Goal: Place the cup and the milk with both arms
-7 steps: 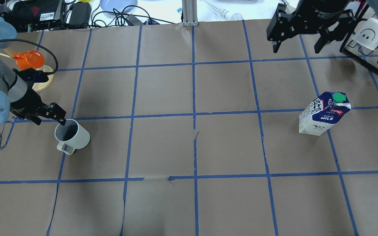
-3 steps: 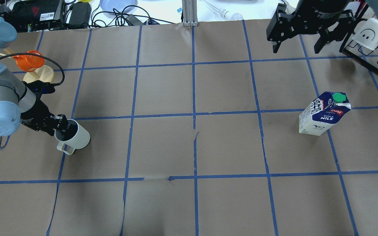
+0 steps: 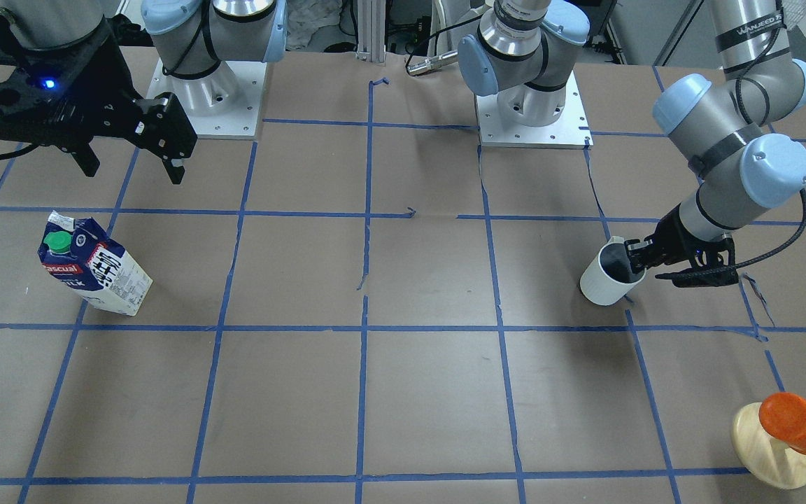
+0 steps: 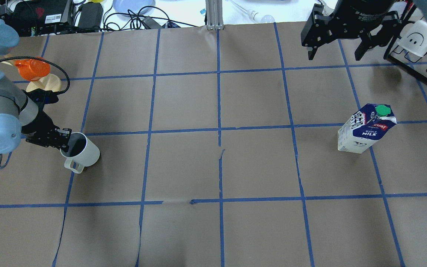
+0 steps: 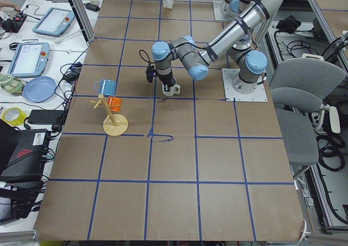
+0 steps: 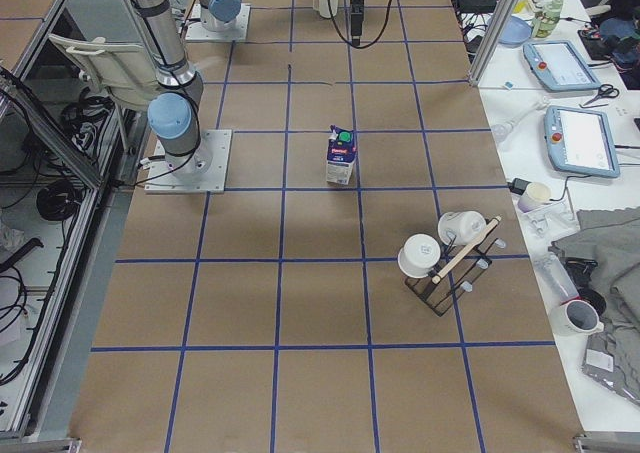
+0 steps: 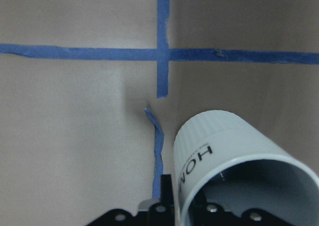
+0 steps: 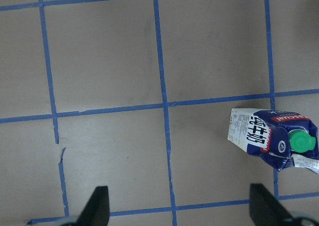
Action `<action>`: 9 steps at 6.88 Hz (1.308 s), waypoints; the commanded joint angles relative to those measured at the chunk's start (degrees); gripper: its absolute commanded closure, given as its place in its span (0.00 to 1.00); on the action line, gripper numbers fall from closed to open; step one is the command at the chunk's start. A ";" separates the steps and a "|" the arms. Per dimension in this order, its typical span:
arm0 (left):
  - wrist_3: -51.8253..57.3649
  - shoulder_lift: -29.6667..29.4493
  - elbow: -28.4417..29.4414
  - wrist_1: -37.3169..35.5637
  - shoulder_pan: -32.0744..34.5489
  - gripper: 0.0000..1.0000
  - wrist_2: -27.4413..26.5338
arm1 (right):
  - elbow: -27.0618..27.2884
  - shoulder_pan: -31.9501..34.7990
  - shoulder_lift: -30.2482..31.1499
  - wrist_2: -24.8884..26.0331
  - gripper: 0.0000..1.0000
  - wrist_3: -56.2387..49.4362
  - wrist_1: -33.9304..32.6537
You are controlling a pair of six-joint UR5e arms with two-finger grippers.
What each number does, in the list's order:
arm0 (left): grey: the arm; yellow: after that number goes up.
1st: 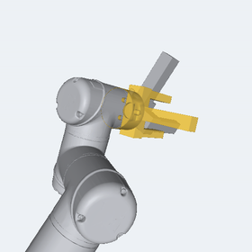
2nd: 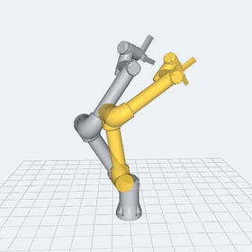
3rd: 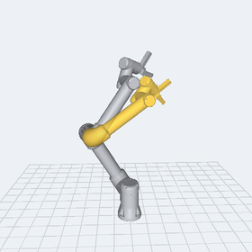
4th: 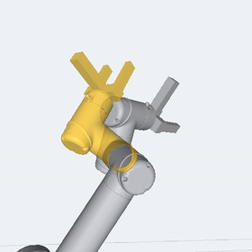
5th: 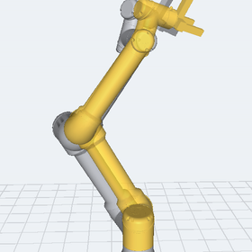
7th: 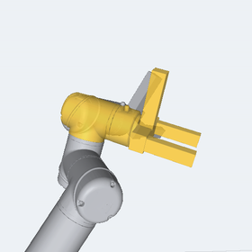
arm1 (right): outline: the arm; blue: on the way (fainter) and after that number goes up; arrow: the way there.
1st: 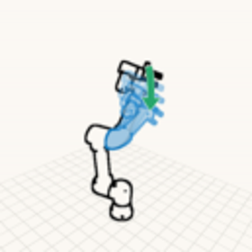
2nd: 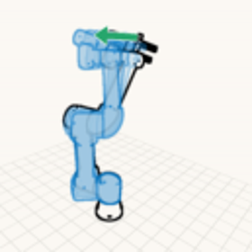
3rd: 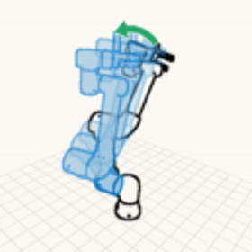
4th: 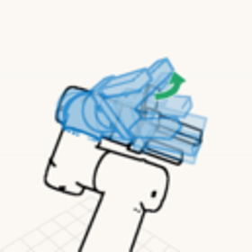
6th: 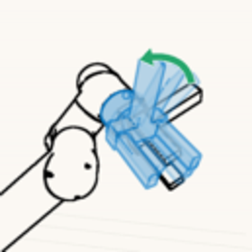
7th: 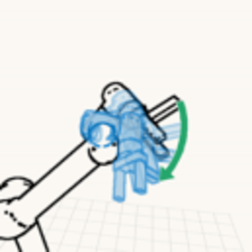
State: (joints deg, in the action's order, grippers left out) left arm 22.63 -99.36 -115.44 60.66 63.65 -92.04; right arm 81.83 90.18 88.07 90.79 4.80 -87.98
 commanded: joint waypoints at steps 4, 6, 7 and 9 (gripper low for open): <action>-26.14 3.04 9.07 7.88 20.65 1.00 -1.57 | 0.00 0.00 0.00 0.00 0.00 0.04 0.00; -34.89 0.50 14.00 7.80 30.18 1.00 -0.52 | 0.00 0.00 0.00 0.00 0.00 0.04 0.00; -37.98 0.05 16.37 7.89 33.52 1.00 1.23 | 0.00 0.00 0.00 0.00 0.00 0.04 0.00; -42.04 -3.63 18.58 5.53 37.77 1.00 1.42 | 0.00 0.00 0.00 0.00 0.00 0.04 0.00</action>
State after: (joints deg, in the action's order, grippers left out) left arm -17.15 -100.87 -98.33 67.66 99.35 -90.92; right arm 81.83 90.14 88.07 90.79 4.84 -87.98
